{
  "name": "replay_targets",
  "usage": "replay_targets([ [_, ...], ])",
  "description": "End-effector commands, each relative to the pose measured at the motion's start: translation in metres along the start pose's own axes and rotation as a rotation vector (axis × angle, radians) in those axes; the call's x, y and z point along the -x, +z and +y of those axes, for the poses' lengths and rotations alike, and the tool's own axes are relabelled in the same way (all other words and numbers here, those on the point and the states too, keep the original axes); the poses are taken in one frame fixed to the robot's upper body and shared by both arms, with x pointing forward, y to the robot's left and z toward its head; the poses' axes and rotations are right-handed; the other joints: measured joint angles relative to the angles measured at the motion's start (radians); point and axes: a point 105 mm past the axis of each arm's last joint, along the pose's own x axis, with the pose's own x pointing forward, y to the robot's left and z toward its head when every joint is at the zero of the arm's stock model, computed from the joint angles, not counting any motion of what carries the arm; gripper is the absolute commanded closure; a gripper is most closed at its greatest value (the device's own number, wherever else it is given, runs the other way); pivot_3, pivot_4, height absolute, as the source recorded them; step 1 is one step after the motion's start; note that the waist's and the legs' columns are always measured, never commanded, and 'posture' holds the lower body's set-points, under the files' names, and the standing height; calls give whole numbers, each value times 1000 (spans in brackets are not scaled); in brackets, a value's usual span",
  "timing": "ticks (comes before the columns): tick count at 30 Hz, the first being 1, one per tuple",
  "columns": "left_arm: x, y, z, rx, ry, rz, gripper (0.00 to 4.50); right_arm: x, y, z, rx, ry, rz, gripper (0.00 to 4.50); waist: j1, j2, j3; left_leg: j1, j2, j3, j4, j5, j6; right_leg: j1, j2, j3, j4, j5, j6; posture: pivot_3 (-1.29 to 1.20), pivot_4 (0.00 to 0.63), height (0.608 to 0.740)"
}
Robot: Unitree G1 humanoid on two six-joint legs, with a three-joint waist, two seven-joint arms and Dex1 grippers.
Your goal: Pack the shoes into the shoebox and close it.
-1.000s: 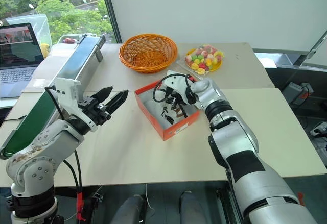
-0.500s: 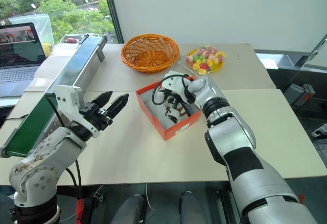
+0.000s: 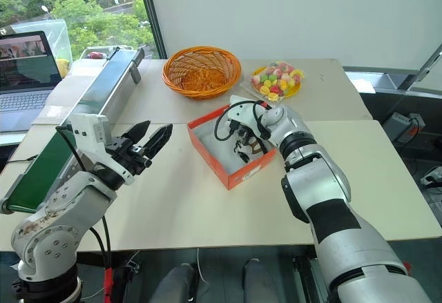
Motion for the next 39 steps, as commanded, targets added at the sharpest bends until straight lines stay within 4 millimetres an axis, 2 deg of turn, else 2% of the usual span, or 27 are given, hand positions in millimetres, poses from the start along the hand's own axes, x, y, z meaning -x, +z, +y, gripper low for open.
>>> replay_targets([
  [1, 4, 16, -8, -32, -24, -53, 1100, -2, 8, -3, 9, -45, -32, 2865, -1, 0, 0, 0, 0, 0, 0, 0, 0, 0, 0, 0, 0, 0, 0, 0, 150, 740],
  [8, 4, 19, -7, -37, -25, -48, 1100, -3, 32, -4, 53, -64, -113, 434, -3, 0, 0, 0, 0, 0, 0, 0, 0, -1, 0, 0, 0, 0, 0, 0, 150, 740],
  [10, 3, 19, -7, -37, -25, -47, 1100, 0, 45, -8, 68, -89, -158, 23, -2, 0, 0, 0, 0, 0, 0, 0, 0, -1, 0, 0, 0, 0, 0, 0, 150, 740],
  [13, 3, 18, -8, -41, -29, -44, 1100, 5, 69, -12, 57, -94, -254, 23, -5, 0, 0, 0, 0, 0, 0, 0, 0, -1, 0, 0, 0, 0, 0, 0, 150, 740],
  [16, 3, 20, -2, -64, -8, -46, 1100, 20, 103, -21, -15, -75, -412, 23, -10, 0, 0, 0, 0, 0, 0, 0, 0, -1, 0, 0, 0, 0, 0, 0, 150, 740],
  [18, 4, 22, 9, -106, 38, -41, 1100, 36, 123, -24, -124, 9, -547, 23, -13, 0, 0, 0, 0, 0, 0, 0, 0, -1, 0, 0, 0, 0, 0, 0, 150, 740],
  [20, 7, 22, 28, -176, 117, -18, 1100, 58, 135, -27, -236, 120, -690, 23, -15, 0, 0, -1, 0, 0, 0, 0, 0, -1, 0, 0, 0, 0, 0, 0, 150, 740],
  [24, 17, 25, 71, -299, 286, 21, 1100, 95, 134, -10, -258, 283, -850, 23, -10, 1, 0, 0, 1, -1, -1, 0, 0, 0, 1, -1, -1, 0, 0, 0, 150, 740],
  [28, 29, 36, 112, -379, 424, 12, 1100, 118, 120, 8, -292, 329, -879, 23, 3, 1, 0, -1, 1, -1, -1, -1, 1, -1, 1, -1, -1, 0, 0, 0, 150, 740],
  [29, 31, 37, 119, -395, 445, 16, 1100, 121, 118, 11, -300, 329, -880, 23, 3, 1, 0, -1, 1, -1, -1, -1, 1, -1, 1, -1, -1, 0, 0, 0, 150, 740],
  [33, 43, 33, 138, -358, 452, 22, 147, 125, 109, 24, -331, 327, -857, 0, -2, 1, 1, -1, 1, 0, -1, 0, 1, -2, 1, 0, 0, 0, 0, 0, 150, 740],
  [34, 46, 31, 143, -344, 465, 24, 51, 126, 108, 26, -337, 327, -856, 0, -3, 1, 1, -1, 2, 0, -1, -1, 1, -2, 1, 0, 0, 0, 0, 0, 150, 740],
  [39, 67, 34, 177, -275, 569, 13, 51, 127, 103, 44, -364, 327, -858, 0, 1, 1, 0, 0, 2, 0, -1, -1, 1, -2, 2, 0, 1, 0, 0, 0, 150, 740],
])
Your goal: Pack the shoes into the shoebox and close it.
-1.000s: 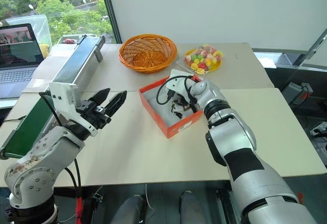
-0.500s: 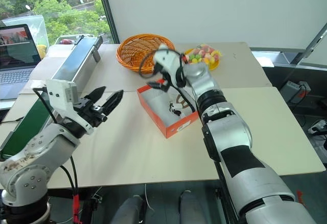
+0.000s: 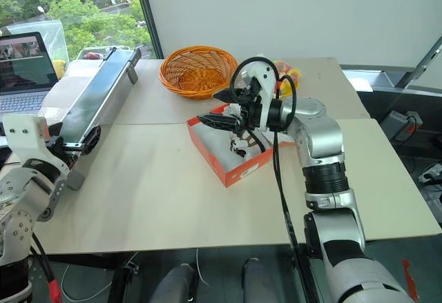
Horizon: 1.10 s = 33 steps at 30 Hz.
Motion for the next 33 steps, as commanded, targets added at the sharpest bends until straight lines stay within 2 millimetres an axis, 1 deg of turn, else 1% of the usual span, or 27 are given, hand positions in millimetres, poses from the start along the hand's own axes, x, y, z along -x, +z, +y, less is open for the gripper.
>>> replay_targets([
  [1, 4, 11, 30, 36, 87, -50, 51, 0, 6, 15, 14, 10, -41, 0, 2, 0, 0, 0, 0, 0, 0, 0, 0, 0, 0, 0, 0, 0, 0, 0, 150, 740],
  [3, 3, 11, 35, 58, 100, -46, 51, -1, 4, 17, -3, -4, -53, 0, 2, 0, 0, 0, 0, 0, 0, 0, 0, 0, 0, 0, 0, 0, 0, 0, 150, 740],
  [4, 3, 7, 35, 80, 100, -17, 51, -2, 2, 18, -15, -13, -61, 0, 2, 0, 0, 0, 0, 0, 1, 0, 0, 0, 0, 0, 0, 0, 0, 0, 150, 740],
  [7, 2, 5, 36, 82, 87, 0, 51, -6, -1, 22, -29, -22, -71, 0, 4, 0, 0, 0, 0, 0, 1, 0, 0, 0, 0, 0, 2, 0, 0, 0, 150, 740],
  [9, -2, 2, 36, 11, 104, 36, 51, -8, -3, 25, -31, -28, -74, 0, 3, 0, 0, 0, 0, 0, 1, 0, 0, 0, 0, 0, 2, 0, 0, 0, 150, 740],
  [11, -7, 0, 42, -77, 160, 65, 51, -10, -4, 25, -23, -42, -76, 0, 3, 0, 0, 1, 0, 0, 1, 0, 0, 0, 0, 0, 3, 0, 0, 0, 150, 740],
  [14, -12, 4, 41, -10, 132, 36, 51, -16, 0, 24, -10, -63, -98, 0, 3, 0, 0, 1, 0, 0, 1, 0, -1, 0, 0, 0, 4, 0, 0, 0, 150, 740],
  [17, -14, 7, 44, -99, 160, 31, 51, -21, 2, 27, -4, -70, -117, 0, 0, -1, 0, 2, 0, 0, 1, 0, -1, 0, 0, 0, 5, 0, 0, 0, 150, 740],
  [19, -16, 3, 45, -77, 157, 66, 51, -25, 0, 30, -1, -72, -115, 0, -2, -1, 0, 2, 0, 0, 1, 0, -1, -1, 0, 0, 5, 0, 0, 0, 150, 740],
  [21, -19, 6, 45, -79, 153, 61, 51, -28, -3, 31, -5, -83, -116, 0, -1, -1, 0, 1, 0, 0, 0, 0, 0, -1, 0, 0, 5, 0, 0, 0, 150, 740],
  [24, -20, 5, 45, -17, 124, 72, 51, -33, -6, 33, -3, -88, -116, 0, 1, -1, 0, 2, 0, 0, 1, 0, -1, -1, 0, 0, 5, 0, 0, 0, 150, 740],
  [25, -20, 2, 45, 29, 109, 90, 51, -34, -7, 32, 0, -92, -114, 0, 1, -1, 0, 2, 0, 0, 1, 0, -1, -1, 0, 0, 5, 0, 0, 0, 150, 740],
  [26, -21, 0, 47, 39, 114, 107, 51, -35, -7, 32, 3, -94, -113, 0, 1, -1, 0, 1, 0, 0, 1, 0, -1, -1, 0, 0, 5, 0, 0, 0, 150, 740],
  [29, -23, -3, 51, 53, 115, 135, 51, -39, -8, 32, 9, -98, -115, 0, 0, -1, 0, 2, 0, 0, 1, 0, -1, -1, 0, 0, 5, 0, 0, 0, 150, 740],
  [33, -25, -2, 51, 40, 92, 136, 51, -45, -9, 30, 12, -96, -121, 0, -1, -1, 0, 2, 0, 0, 1, 0, -1, -1, 0, 0, 5, 0, 0, 0, 150, 740],
])
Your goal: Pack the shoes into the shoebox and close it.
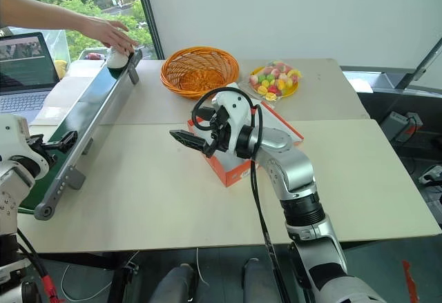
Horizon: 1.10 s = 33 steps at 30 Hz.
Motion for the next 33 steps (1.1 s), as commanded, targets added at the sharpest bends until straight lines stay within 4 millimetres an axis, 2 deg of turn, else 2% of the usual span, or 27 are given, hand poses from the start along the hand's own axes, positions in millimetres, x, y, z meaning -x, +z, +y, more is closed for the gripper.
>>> replay_targets([
  [1, 2, 20, 4, -27, -6, -56, 51, -6, 12, 0, 53, 8, -44, 0, 1, 0, 0, 0, 0, 0, 0, 0, 0, 0, 0, 0, 0, 0, 0, 0, 150, 740],
  [12, 2, 14, 23, -34, 2, -44, 51, -11, 10, 4, 87, 36, -31, 0, 1, 0, 0, 0, 0, 0, 0, 0, 0, 0, 0, 0, 0, 0, 0, 0, 150, 740],
  [16, -8, 26, 29, -37, -21, -55, 51, -13, 11, 6, 89, 42, -27, 0, 2, 0, 0, 0, 0, 0, 0, 0, 0, 0, 0, 0, 0, 0, 0, 0, 150, 740],
  [22, -19, 27, 23, -28, -102, -25, 51, -12, 11, 6, 91, 38, -25, 0, 3, 0, 0, 0, 0, 0, 0, 0, 0, 0, 0, 0, 0, 0, 0, 0, 150, 740],
  [28, -29, 32, 30, -59, -115, -10, 51, -10, 11, 4, 91, 19, -23, 0, -3, 0, 0, 0, 0, 0, 0, 0, 0, -1, 0, 0, 1, 0, 0, 0, 150, 740],
  [33, -35, 39, 39, -71, -57, -33, 51, -9, 10, 6, 87, 18, -22, 0, 0, -1, 0, 0, 0, 0, 0, 0, 0, -1, 0, 0, 1, 0, 0, 0, 150, 740],
])
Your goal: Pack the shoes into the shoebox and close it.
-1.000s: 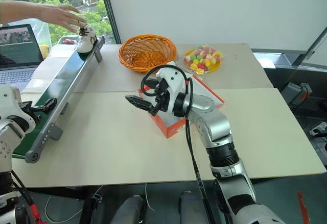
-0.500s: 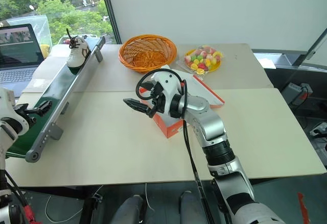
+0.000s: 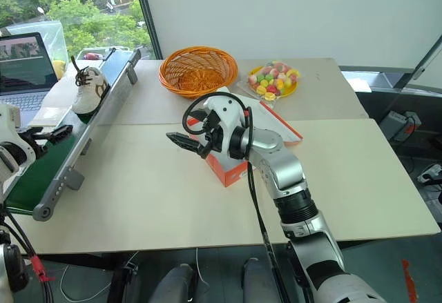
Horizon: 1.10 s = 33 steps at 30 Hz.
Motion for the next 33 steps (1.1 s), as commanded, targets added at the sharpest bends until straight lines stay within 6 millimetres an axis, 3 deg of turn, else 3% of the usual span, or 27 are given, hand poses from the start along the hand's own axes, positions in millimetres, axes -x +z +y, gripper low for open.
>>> replay_targets([
  [1, 2, 19, 10, -40, 44, -52, 51, 0, 17, 5, 43, 12, -44, 0, 0, 0, 0, 0, 0, 0, 0, 0, 0, 0, 0, 0, 0, 0, 0, 0, 150, 740],
  [14, 1, 10, 11, -28, 32, -16, 51, -1, 17, 8, 45, 25, -47, 0, 0, 0, 0, 0, 0, 0, 0, 0, 0, 0, 0, 0, 0, 0, 0, 0, 150, 740],
  [26, 1, -29, 25, 78, 111, 146, 51, 0, 16, 7, 66, 20, -29, 0, -1, 0, 0, 0, 0, 0, 0, 0, 0, 0, 0, 0, 1, 0, 0, 0, 150, 740],
  [27, 0, -31, 23, 90, 99, 152, 582, 1, 16, 6, 71, 19, -26, 0, 0, 0, 0, 0, 0, 0, 0, 0, 0, 0, 0, 0, 1, 0, 0, 0, 150, 740],
  [28, -1, -32, 20, 98, 85, 156, 731, 1, 16, 6, 73, 18, -25, 0, 0, 0, 0, 0, 0, 0, 0, 0, 0, 0, 0, 0, 1, 0, 0, 0, 150, 740],
  [33, -3, -34, 6, 141, 28, 130, 2504, 2, 16, 6, 77, 13, -23, 0, 8, 0, 0, 1, 0, -1, 1, 0, 0, 1, 0, 0, 2, 0, 0, 0, 150, 740],
])
